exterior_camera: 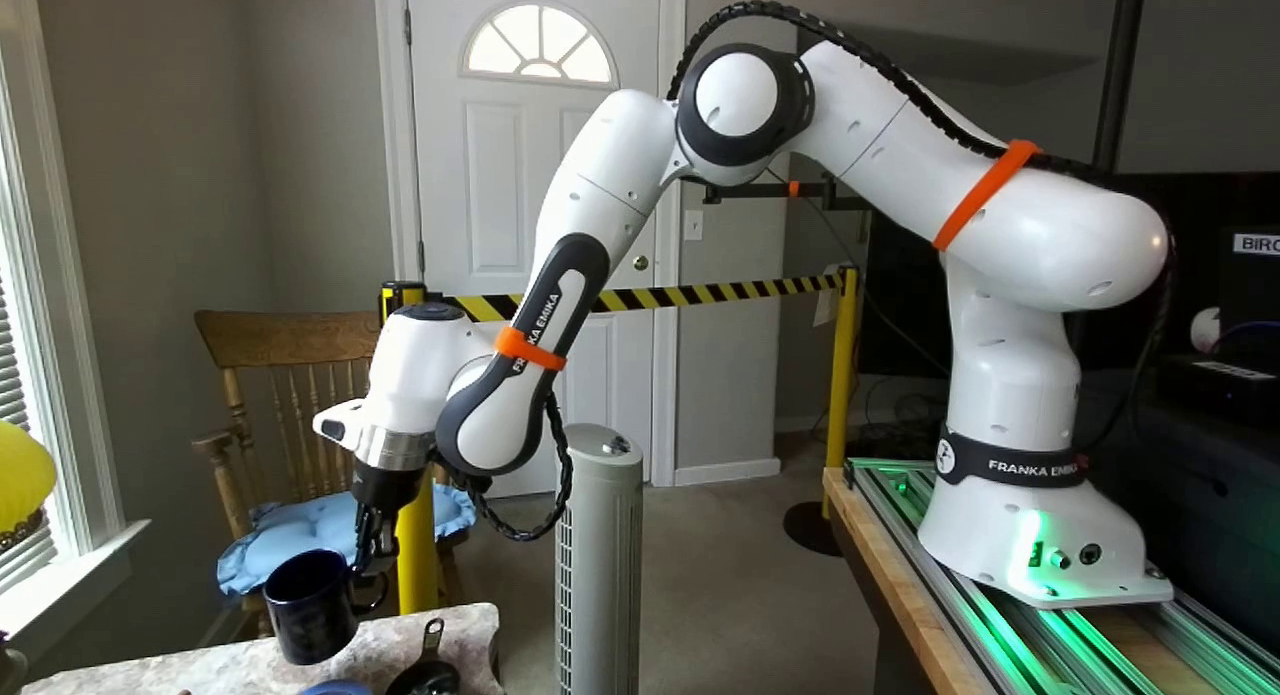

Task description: Empty the contents of the black mug into the measuring cup and place the mug back

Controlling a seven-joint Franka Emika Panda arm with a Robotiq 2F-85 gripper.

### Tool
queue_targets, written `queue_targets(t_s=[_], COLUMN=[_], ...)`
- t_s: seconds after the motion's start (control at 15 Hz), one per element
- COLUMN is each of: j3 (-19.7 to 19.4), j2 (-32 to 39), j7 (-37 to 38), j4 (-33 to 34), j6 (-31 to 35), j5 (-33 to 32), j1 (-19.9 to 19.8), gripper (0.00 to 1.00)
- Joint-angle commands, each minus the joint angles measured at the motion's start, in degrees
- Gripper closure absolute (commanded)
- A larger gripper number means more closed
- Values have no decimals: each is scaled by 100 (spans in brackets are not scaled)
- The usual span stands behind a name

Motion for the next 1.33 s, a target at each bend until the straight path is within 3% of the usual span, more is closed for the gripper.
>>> queue_targets(t_s=[0.0,1.27], j3=[-34,-68], j2=[304,904], j7=[-252,-349], j4=[395,840], j6=[-66,63], j5=[161,132], j1=[69,49], gripper=[95,93])
